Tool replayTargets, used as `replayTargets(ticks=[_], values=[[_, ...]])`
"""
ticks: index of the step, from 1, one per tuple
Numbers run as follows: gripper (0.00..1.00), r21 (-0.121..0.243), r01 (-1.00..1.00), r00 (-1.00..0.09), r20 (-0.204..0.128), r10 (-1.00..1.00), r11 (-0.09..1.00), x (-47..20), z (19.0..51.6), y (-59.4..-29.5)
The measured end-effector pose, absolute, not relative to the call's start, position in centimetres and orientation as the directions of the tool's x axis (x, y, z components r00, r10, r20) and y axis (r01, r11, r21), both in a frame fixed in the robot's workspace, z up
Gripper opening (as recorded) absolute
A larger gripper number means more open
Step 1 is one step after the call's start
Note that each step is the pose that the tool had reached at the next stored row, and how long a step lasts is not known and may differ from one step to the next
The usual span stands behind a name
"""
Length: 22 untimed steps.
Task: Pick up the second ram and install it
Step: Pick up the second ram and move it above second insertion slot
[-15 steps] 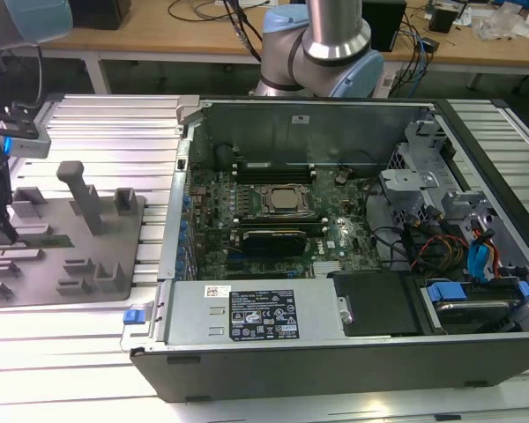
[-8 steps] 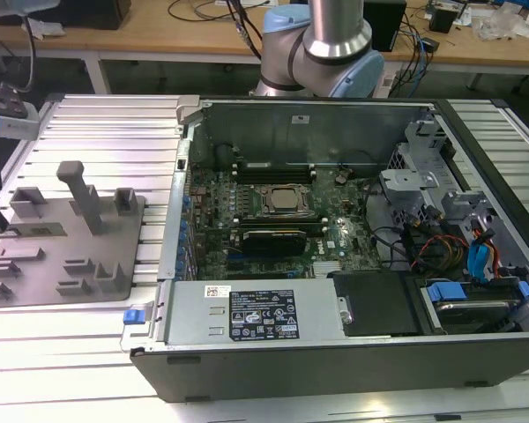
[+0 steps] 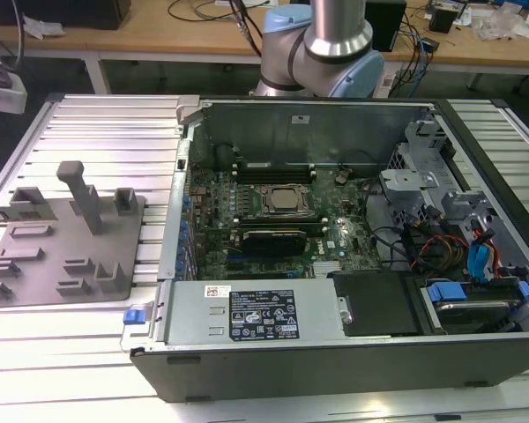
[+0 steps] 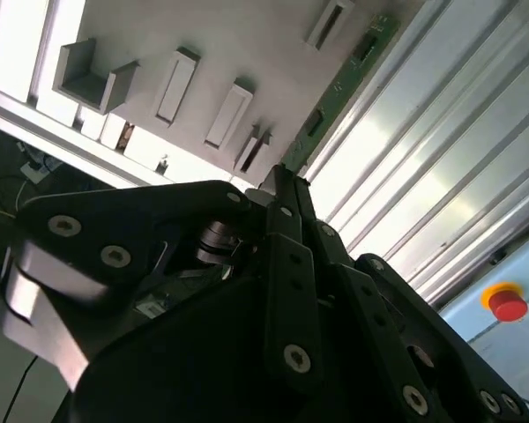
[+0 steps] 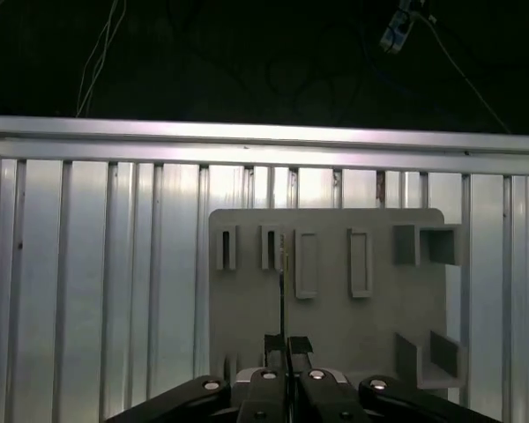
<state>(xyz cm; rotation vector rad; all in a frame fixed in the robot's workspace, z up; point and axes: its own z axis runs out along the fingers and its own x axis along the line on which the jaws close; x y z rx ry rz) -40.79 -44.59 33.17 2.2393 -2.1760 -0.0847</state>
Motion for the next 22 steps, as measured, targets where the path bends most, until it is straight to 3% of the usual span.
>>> replayTargets(ticks=[11,22], values=[[0.1,0.051,-0.998,0.028,-0.026,-0.999,-0.029,-40.7,40.8,-44.5],[0.1,0.051,-0.998,0.028,-0.026,-0.999,-0.029,-40.7,43.9,-44.5]])
